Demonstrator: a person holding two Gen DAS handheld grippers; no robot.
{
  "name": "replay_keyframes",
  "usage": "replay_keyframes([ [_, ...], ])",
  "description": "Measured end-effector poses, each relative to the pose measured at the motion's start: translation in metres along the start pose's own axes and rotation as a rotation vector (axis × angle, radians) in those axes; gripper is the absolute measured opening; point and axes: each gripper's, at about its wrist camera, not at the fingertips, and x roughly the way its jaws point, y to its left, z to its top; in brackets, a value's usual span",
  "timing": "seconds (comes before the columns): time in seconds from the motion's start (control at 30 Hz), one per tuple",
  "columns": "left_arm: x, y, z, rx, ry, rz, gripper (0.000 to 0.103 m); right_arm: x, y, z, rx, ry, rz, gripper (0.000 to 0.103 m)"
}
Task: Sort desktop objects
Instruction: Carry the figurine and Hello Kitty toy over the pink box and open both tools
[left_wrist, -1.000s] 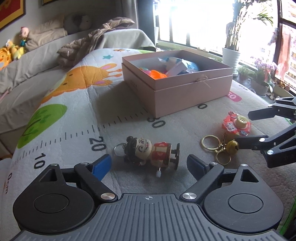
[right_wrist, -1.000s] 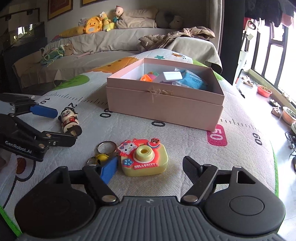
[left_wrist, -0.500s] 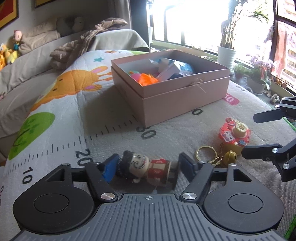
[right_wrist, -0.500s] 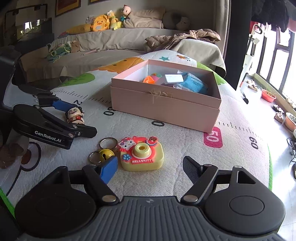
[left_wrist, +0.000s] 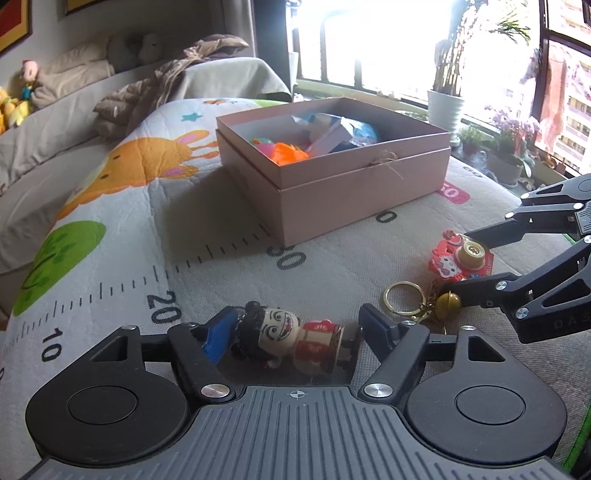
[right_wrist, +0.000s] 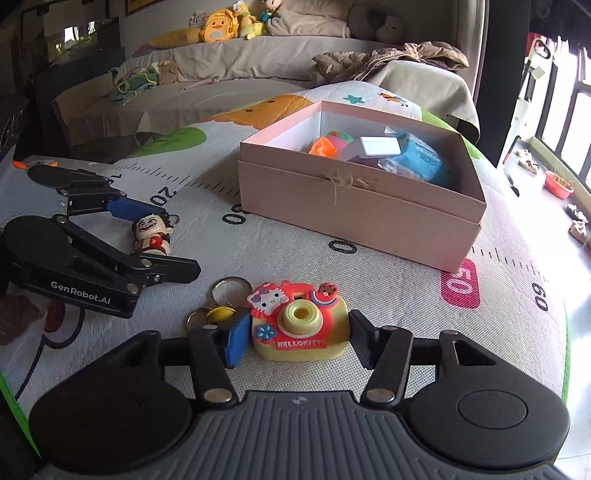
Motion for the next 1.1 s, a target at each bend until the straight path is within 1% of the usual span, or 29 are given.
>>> replay_keyframes([
  [0.03,-0.002,-0.002,0.0,0.004,0.001,0.0,0.073,-0.001,0.001,0.0,-0.003,0.003,-0.004,0.056],
  [0.13,-0.011,-0.008,0.0,0.021,-0.006,0.02,0.071,-0.009,0.0,0.002,0.028,0.02,0.001,0.056],
  [0.2,-0.022,-0.008,0.005,0.019,-0.03,0.018,0.07,-0.024,-0.002,0.007,0.042,-0.007,0.01,0.056],
  [0.3,-0.044,-0.006,0.028,0.023,-0.107,0.018,0.07,-0.055,-0.008,0.023,0.055,-0.086,0.002,0.056],
  [0.4,-0.062,-0.008,0.057,0.068,-0.203,0.039,0.07,-0.088,-0.02,0.047,0.069,-0.184,-0.017,0.056],
  [0.47,-0.065,-0.011,0.077,0.098,-0.248,0.055,0.07,-0.108,-0.031,0.066,0.08,-0.254,-0.025,0.056],
  [0.53,-0.058,-0.013,0.096,0.112,-0.269,0.063,0.07,-0.12,-0.041,0.081,0.085,-0.304,-0.047,0.056],
  [0.6,-0.047,-0.014,0.113,0.11,-0.269,0.064,0.07,-0.127,-0.05,0.097,0.088,-0.351,-0.09,0.056],
  [0.67,-0.032,-0.013,0.13,0.099,-0.265,0.06,0.07,-0.13,-0.06,0.111,0.102,-0.374,-0.115,0.056],
  [0.8,0.001,-0.008,0.153,0.052,-0.267,0.041,0.07,-0.125,-0.079,0.134,0.133,-0.383,-0.128,0.056],
  [0.83,0.01,-0.007,0.157,0.047,-0.251,0.028,0.074,-0.122,-0.082,0.139,0.141,-0.379,-0.126,0.056],
  [0.87,0.018,-0.005,0.157,0.034,-0.23,0.023,0.078,-0.118,-0.086,0.144,0.151,-0.373,-0.125,0.056],
  [0.93,0.023,-0.001,0.151,0.021,-0.209,0.018,0.089,-0.11,-0.092,0.151,0.168,-0.355,-0.122,0.056],
  [1.0,0.021,0.001,0.139,0.029,-0.196,0.029,0.095,-0.101,-0.096,0.157,0.179,-0.335,-0.125,0.056],
  [1.1,0.014,0.006,0.115,0.029,-0.179,0.084,0.097,-0.085,-0.101,0.164,0.21,-0.295,-0.117,0.056],
])
